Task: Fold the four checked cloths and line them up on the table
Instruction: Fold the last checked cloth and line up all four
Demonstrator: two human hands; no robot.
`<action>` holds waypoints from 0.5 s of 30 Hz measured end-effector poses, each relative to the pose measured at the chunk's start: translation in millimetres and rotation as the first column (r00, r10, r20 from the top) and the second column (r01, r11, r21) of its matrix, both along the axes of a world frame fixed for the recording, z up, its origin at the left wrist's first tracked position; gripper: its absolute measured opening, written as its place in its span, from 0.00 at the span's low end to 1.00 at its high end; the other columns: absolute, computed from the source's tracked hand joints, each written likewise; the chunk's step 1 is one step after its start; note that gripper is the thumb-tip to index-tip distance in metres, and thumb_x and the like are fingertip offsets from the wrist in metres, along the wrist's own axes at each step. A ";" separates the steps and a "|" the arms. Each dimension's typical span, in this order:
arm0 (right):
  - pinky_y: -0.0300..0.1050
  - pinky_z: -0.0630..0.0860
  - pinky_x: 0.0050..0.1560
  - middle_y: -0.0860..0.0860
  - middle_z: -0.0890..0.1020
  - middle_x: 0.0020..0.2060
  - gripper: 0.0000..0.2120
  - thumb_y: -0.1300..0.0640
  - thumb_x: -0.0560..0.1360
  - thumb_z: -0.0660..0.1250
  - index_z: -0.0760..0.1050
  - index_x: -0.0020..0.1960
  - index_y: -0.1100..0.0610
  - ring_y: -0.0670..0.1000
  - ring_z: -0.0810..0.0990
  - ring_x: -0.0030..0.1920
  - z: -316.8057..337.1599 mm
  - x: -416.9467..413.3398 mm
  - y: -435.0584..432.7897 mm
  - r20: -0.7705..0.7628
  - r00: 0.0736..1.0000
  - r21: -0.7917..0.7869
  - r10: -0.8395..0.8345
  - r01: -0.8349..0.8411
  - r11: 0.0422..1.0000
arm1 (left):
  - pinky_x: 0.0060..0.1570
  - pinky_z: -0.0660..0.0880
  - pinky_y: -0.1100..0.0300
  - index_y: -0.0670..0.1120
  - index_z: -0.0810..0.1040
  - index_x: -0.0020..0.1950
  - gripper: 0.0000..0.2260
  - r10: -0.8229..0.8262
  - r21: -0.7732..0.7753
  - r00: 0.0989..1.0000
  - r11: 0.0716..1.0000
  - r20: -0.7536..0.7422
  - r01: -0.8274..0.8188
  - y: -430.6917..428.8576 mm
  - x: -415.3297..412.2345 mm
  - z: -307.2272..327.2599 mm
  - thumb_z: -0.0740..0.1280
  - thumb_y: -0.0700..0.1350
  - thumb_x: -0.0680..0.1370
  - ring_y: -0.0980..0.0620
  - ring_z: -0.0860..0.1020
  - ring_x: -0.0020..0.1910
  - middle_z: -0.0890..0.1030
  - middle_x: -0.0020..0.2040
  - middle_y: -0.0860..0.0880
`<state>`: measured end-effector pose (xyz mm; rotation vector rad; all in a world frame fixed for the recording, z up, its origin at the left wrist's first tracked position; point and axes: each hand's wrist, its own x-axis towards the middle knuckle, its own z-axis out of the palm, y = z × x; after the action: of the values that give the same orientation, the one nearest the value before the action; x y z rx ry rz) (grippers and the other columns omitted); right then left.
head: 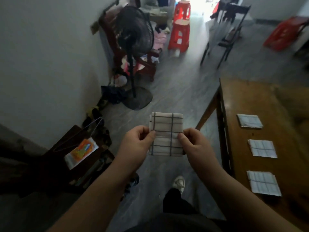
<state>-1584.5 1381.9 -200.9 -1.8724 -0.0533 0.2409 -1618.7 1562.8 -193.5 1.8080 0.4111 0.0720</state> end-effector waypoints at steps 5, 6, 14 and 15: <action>0.49 0.80 0.43 0.52 0.84 0.43 0.06 0.52 0.81 0.66 0.79 0.50 0.54 0.49 0.83 0.43 -20.3 95.1 -42.4 -0.022 0.992 0.037 -0.125 0.126 0.991 | 0.39 0.77 0.66 0.46 0.82 0.49 0.04 -0.144 -0.038 0.989 0.989 -0.011 0.144 -37.5 122.5 -11.8 0.69 0.42 0.81 0.58 0.83 0.40 0.86 0.42 0.50; 0.46 0.79 0.42 0.51 0.84 0.44 0.06 0.52 0.81 0.66 0.79 0.51 0.53 0.47 0.83 0.43 -22.1 115.6 -54.4 -0.031 0.988 0.047 -0.148 0.150 0.988 | 0.40 0.78 0.65 0.47 0.82 0.49 0.04 -0.179 -0.040 0.984 0.983 -0.023 0.178 -48.1 148.9 -13.4 0.68 0.42 0.81 0.56 0.84 0.41 0.87 0.42 0.50; 0.34 0.78 0.38 0.52 0.84 0.45 0.05 0.54 0.81 0.66 0.78 0.51 0.55 0.45 0.83 0.43 -19.4 268.1 -145.5 -0.067 0.956 0.068 -0.286 0.290 0.955 | 0.46 0.80 0.56 0.47 0.83 0.48 0.04 -0.392 0.109 0.918 0.912 -0.057 0.396 -136.6 342.8 -10.8 0.69 0.44 0.81 0.53 0.83 0.42 0.86 0.42 0.48; 0.34 0.78 0.38 0.51 0.84 0.44 0.05 0.54 0.81 0.66 0.78 0.51 0.55 0.44 0.83 0.43 -18.1 281.4 -153.6 -0.074 0.947 0.072 -0.311 0.316 0.946 | 0.46 0.79 0.56 0.46 0.83 0.47 0.04 -0.413 0.120 0.909 0.901 -0.062 0.418 -146.6 360.1 -8.7 0.69 0.43 0.81 0.53 0.83 0.42 0.86 0.42 0.48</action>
<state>-1303.1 1228.3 -219.0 -1.7600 0.2730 0.0743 -1258.6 1416.2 -202.2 1.9936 0.0362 -0.2373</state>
